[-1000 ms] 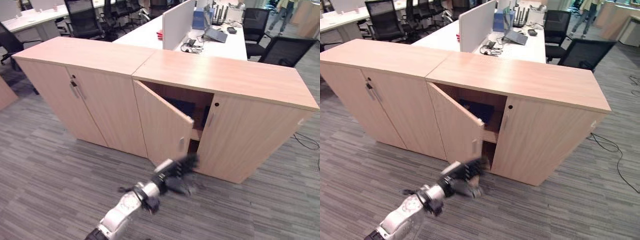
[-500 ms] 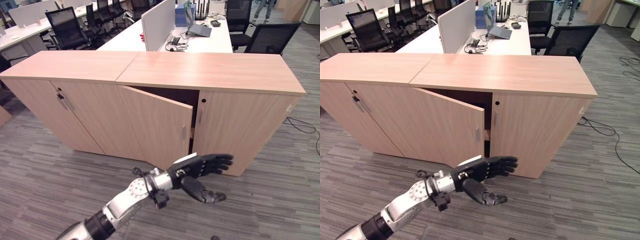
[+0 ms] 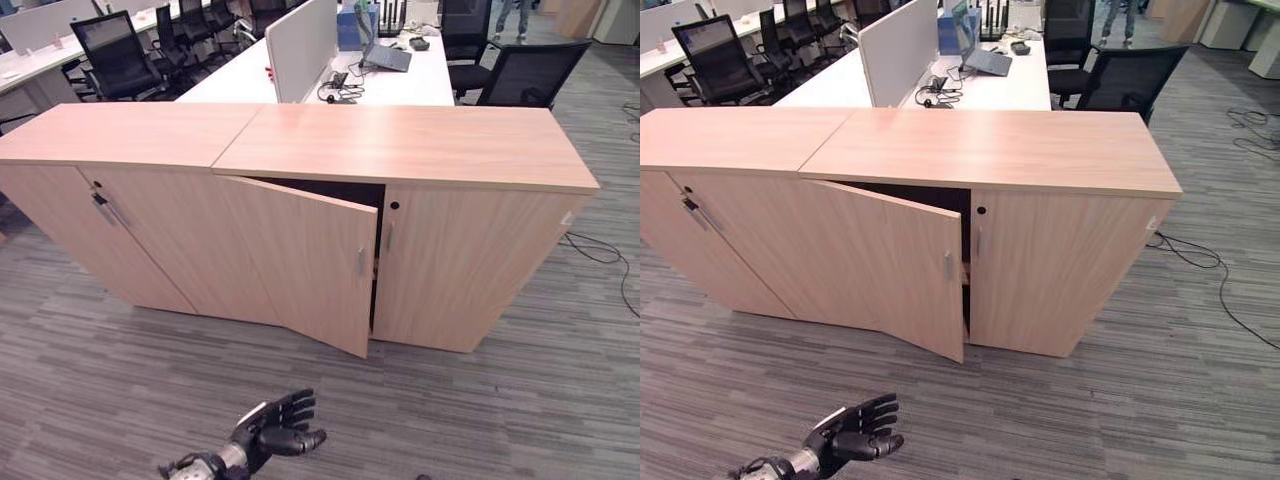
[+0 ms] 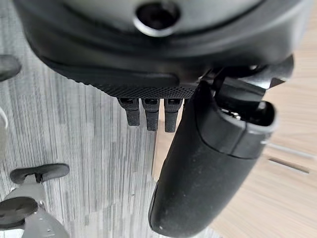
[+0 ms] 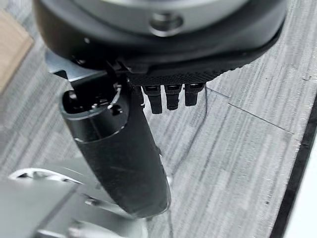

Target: Put the empty folder in the office cabinet

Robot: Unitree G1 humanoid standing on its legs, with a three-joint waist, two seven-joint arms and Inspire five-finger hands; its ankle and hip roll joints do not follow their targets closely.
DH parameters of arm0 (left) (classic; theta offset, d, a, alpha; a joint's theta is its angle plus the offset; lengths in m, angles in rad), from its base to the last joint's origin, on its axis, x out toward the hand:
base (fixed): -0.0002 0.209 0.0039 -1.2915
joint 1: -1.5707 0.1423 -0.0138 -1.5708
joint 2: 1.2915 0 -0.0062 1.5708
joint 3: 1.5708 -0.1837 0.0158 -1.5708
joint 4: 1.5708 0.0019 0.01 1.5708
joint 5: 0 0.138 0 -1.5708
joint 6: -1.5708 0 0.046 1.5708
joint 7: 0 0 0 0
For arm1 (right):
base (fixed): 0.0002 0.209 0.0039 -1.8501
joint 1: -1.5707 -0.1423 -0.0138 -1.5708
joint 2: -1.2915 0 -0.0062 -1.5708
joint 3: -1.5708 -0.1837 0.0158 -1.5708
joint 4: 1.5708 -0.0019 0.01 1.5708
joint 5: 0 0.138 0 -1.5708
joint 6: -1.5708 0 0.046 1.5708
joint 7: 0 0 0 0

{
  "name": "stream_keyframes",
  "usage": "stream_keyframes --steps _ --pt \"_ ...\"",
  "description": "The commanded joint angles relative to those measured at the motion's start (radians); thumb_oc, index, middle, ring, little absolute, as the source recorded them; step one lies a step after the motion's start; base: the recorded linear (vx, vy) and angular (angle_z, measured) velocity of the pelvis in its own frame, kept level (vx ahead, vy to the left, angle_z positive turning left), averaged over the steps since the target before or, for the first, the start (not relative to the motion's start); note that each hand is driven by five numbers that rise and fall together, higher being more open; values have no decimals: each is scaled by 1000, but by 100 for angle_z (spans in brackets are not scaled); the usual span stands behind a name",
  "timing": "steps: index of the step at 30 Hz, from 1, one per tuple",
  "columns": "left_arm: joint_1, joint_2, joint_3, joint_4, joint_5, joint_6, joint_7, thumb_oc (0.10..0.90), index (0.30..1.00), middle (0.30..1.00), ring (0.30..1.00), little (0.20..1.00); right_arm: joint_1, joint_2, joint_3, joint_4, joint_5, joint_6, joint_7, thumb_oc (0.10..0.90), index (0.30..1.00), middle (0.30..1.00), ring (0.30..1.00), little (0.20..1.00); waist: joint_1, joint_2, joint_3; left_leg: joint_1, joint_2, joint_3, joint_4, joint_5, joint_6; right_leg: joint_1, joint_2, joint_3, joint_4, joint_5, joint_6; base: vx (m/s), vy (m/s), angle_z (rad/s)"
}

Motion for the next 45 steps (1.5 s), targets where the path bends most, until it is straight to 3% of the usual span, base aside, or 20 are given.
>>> stream_keyframes --steps 1,5,6,9,10,11,12,13,14,15,18,21,27,35,45 --pt "-124 -110 103 30 83 -105 76 800 900 900 900 900 -74 -56 10 27 90 -20 -35 800 900 900 900 900 18 9 24 -33 114 -124 18 -5 -51 42 99 -38 8 -207 -68 -19 -339 -1" --pt "-156 -171 147 171 94 -117 120 800 900 900 900 900 -75 -66 -3 25 132 -30 -35 800 900 900 900 900 17 -14 31 -54 159 -111 44 27 -69 58 141 -46 8 -237 -98 -3 -306 2" --pt "-172 -180 156 201 104 -123 135 800 900 900 900 900 -76 -72 -10 23 141 -31 -38 800 900 900 900 900 15 -23 44 -82 183 -99 82 69 -74 63 152 -57 8 -243 -108 11 -314 6" --pt "-186 -166 185 241 198 -175 163 800 900 900 900 900 -69 -78 -22 26 163 -43 -34 800 900 900 900 900 9 -58 53 -110 188 16 175 -5 -58 74 155 -78 8 -266 -123 -42 -280 39" --pt "-209 -161 186 332 253 -183 177 800 900 900 900 900 -73 -103 -23 29 172 -47 -30 800 900 900 900 900 33 -75 67 -151 117 -65 263 -74 -29 73 149 -73 8 -257 -121 -51 -168 35" --pt "-210 -162 185 335 253 -184 177 800 900 900 900 900 -73 -103 -23 30 172 -47 -30 800 900 900 900 900 32 -74 67 -154 117 -68 267 -77 -28 73 148 -75 8 -257 -121 -31 -136 25" --pt "-219 -158 190 372 253 -182 177 800 900 900 900 900 -79 -116 -19 25 168 -45 -27 800 900 900 900 900 41 -82 71 -169 58 -131 290 -122 -8 72 144 -68 8 -250 -116 -54 -25 -8" --pt "-218 -156 201 408 262 -179 180 800 900 900 900 900 -76 -119 -10 21 159 -47 -20 800 900 900 900 900 50 -90 74 -187 -10 -177 292 -134 19 60 137 -68 8 -231 -116 -56 2 -15" --pt "-220 -167 217 492 262 -174 184 800 900 900 900 900 -78 -121 11 16 141 -52 -18 800 900 900 900 900 67 -88 77 -191 -117 -250 259 -162 47 52 140 -51 8 -217 -106 -57 32 -12" --pt "-221 -167 217 493 262 -174 184 800 900 900 900 900 -78 -121 11 16 141 -52 -18 800 900 900 900 900 67 -88 78 -191 -117 -250 259 -163 47 52 140 -50 8 -217 -106 -11 55 -17" --pt "-233 -180 238 673 287 -164 176 800 900 900 900 900 -105 -115 31 9 129 -52 -16 800 900 900 900 900 69 -79 74 -188 -183 -315 226 -169 70 34 148 -14 8 -191 -97 0 70 -61" --pt "-257 -179 235 922 428 -145 182 800 900 900 900 900 -87 -90 39 -4 111 -54 -7 800 900 900 900 900 41 -62 33 -121 -171 -272 88 -121 82 30 150 -10 8 -188 -91 69 147 -41" --pt "-233 -190 249 972 505 -147 239 800 900 900 900 900 -61 -81 28 -15 126 -64 -11 800 900 900 900 900 39 -52 8 -65 -192 -317 -5 -93 96 33 155 21 8 -191 -83 37 98 -16" --pt "-253 -210 199 980 562 -146 258 800 900 900 900 900 -27 -52 49 -5 119 -65 -13 800 900 900 900 900 31 -55 0 -42 -195 -290 -5 -110 109 42 148 54 8 -176 -72 20 71 -14" --pt "-318 -206 31 848 655 -171 258 800 900 900 900 900 -30 -35 81 -19 119 -61 -18 800 900 900 900 900 8 -41 -6 -21 -200 -269 -5 -131 122 47 143 89 8 -166 -60 7 49 -12"
